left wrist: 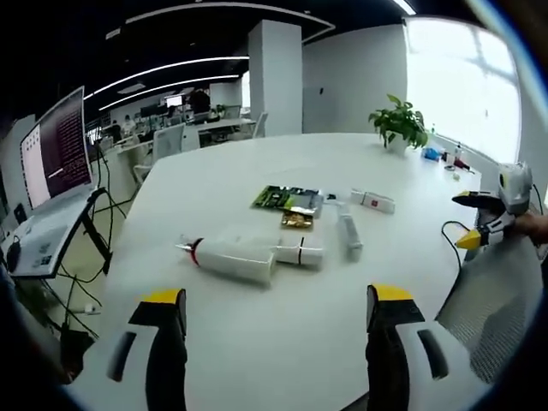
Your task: Arrange the skincare products in the storage area until every visible bottle or jar stands upright without overlapping.
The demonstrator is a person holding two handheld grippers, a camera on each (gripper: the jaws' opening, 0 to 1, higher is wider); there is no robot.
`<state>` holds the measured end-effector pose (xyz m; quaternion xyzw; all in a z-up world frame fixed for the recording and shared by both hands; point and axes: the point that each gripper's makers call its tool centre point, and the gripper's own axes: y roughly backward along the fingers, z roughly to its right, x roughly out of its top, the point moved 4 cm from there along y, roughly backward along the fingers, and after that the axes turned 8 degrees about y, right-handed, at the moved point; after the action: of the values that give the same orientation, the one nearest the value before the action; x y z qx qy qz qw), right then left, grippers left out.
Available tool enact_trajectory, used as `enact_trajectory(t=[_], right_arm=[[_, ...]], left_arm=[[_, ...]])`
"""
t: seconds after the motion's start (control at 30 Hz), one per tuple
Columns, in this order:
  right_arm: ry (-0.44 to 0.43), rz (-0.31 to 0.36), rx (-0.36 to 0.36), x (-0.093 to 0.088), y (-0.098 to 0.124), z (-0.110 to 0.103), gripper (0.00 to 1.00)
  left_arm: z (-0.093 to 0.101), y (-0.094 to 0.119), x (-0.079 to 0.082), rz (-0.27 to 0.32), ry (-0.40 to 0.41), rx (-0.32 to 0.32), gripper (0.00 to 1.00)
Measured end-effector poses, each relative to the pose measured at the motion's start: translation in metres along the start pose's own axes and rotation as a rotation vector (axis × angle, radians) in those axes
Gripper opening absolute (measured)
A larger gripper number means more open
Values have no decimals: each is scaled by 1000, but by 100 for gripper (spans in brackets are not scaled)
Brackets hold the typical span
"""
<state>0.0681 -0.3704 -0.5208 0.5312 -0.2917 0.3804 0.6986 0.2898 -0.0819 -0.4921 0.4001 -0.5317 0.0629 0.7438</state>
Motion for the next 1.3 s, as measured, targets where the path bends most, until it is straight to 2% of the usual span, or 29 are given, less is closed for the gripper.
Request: enact_trajectory(t=[0.07, 0.17, 0.23, 0.33, 0.4, 0.67, 0.83, 1.0, 1.13, 1.2, 1.3], right_arm=[[-5, -2, 2, -1, 0, 0, 89], [-16, -4, 0, -2, 0, 1, 88], [-22, -4, -3, -1, 1, 1, 87], [-25, -13, 1, -3, 1, 0, 86], [-24, -16, 4, -3, 1, 0, 85], [-25, -27, 17, -5, 0, -2, 83], [-25, -38, 25, -8, -1, -3, 82], [-27, -42, 25, -8, -1, -3, 82], [-27, -44, 25, -9, -2, -3, 81], [-28, -47, 25, -10, -2, -3, 81], [-32, -50, 24, -11, -2, -3, 80]], left_arm=[[2, -5, 2, -12, 25, -4, 79], [-1, -13, -2, -67, 85, 15, 75], [-2, -19, -4, -72, 107, 14, 75], [-4, -29, -7, -101, 81, 7, 73], [-5, -30, -6, -115, 51, 1, 72], [-22, -44, 3, -138, 28, 8, 70], [-29, -56, 7, -141, 107, 33, 69], [-39, -74, 8, -153, 142, 51, 67], [-40, -82, 8, -155, 227, 67, 65], [-50, -92, 10, -156, 271, 76, 64], [-54, -97, 13, -153, 329, 96, 62]])
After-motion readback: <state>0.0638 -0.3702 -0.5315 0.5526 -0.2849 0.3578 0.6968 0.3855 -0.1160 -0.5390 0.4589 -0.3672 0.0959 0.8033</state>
